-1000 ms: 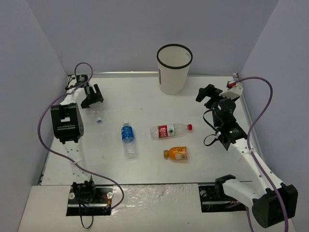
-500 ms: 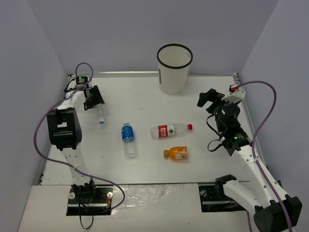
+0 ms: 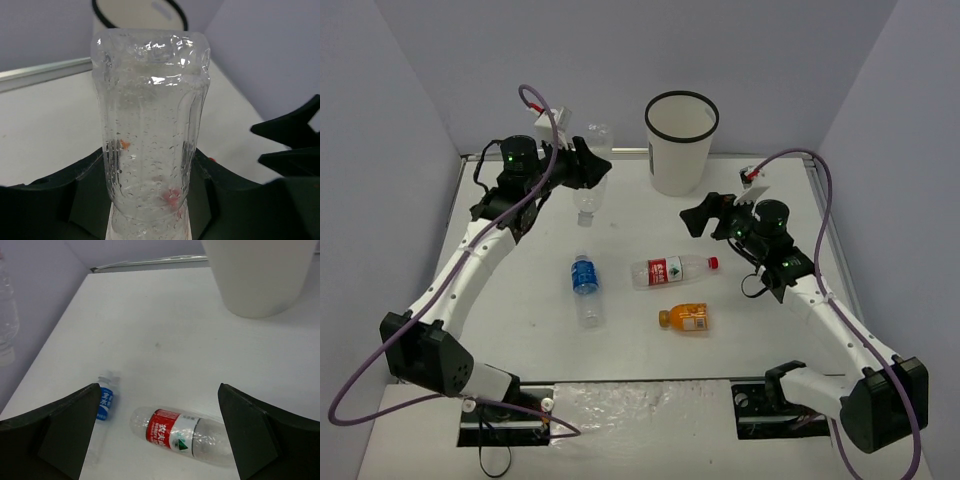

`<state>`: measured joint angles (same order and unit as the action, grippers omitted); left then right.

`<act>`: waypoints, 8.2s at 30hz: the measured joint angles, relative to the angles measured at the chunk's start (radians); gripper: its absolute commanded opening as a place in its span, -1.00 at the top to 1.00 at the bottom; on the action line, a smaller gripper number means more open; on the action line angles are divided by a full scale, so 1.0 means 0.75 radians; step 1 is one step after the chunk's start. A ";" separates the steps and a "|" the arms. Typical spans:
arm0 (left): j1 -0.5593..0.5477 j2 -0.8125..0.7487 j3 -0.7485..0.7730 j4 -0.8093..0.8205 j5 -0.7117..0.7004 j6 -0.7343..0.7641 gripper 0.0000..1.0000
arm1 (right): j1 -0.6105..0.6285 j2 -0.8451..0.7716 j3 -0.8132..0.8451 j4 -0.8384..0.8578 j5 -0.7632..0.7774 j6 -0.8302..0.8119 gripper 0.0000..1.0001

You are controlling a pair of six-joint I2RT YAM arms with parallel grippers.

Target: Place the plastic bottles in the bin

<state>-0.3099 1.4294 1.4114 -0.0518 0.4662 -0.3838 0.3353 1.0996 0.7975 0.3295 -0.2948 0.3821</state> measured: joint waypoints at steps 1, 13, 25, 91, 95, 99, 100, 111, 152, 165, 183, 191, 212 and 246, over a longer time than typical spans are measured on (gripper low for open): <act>-0.011 -0.003 0.000 0.039 0.028 -0.017 0.90 | 0.014 0.000 0.000 0.033 -0.041 -0.004 -1.00; -0.346 -0.121 -0.338 0.305 -0.394 -0.211 1.00 | 0.268 0.228 0.066 0.451 -0.344 0.042 -1.00; -0.472 -0.258 -0.418 0.417 -0.701 -0.232 0.47 | 0.475 0.506 0.228 0.554 -0.306 0.098 0.46; -0.161 -0.349 -0.493 -0.325 -0.967 -0.173 -0.94 | -0.030 1.378 1.716 -0.136 0.443 -0.441 -1.00; -0.160 -0.362 -0.506 -0.326 -0.963 -0.173 -0.94 | -0.030 1.278 1.672 -0.146 0.443 -0.445 -1.00; -0.159 -0.367 -0.510 -0.336 -0.957 -0.173 -0.94 | -0.030 1.112 1.525 -0.167 0.455 -0.447 -1.00; -0.159 -0.369 -0.511 -0.337 -0.957 -0.174 -0.94 | -0.030 1.058 1.473 -0.179 0.466 -0.440 -1.00; -0.131 -0.402 -0.541 -0.343 -0.932 -0.171 -0.94 | 0.015 0.312 0.704 -0.364 0.108 -0.646 -1.00; -0.066 -0.556 -0.657 -0.345 -0.923 -0.131 -0.94 | 0.418 1.204 0.778 -0.886 0.125 -1.280 -0.06; -0.065 -0.621 -0.681 -0.345 -0.955 -0.133 -0.94 | 0.409 1.166 0.936 -0.905 0.350 -1.279 0.53; -0.055 -0.640 -0.702 -0.338 -1.098 -0.142 -0.94 | -0.058 0.940 1.355 0.355 0.312 -0.618 0.47; -0.040 -0.598 -0.702 -0.341 -1.141 -0.141 -0.94 | -0.149 1.514 1.719 0.646 0.227 -0.240 0.31; -0.021 -0.450 -0.683 -0.376 -1.117 -0.149 -0.94 | -0.132 1.369 1.537 0.362 0.192 -0.291 -1.00; 0.006 -0.403 -0.652 -0.401 -0.990 -0.173 -0.94 | 0.467 0.460 0.443 -1.067 0.009 -0.425 -1.00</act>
<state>-0.3054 1.1275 0.9222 -0.3529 -0.2765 -0.5133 0.6859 1.4443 1.1301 -0.4708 -0.2881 0.0635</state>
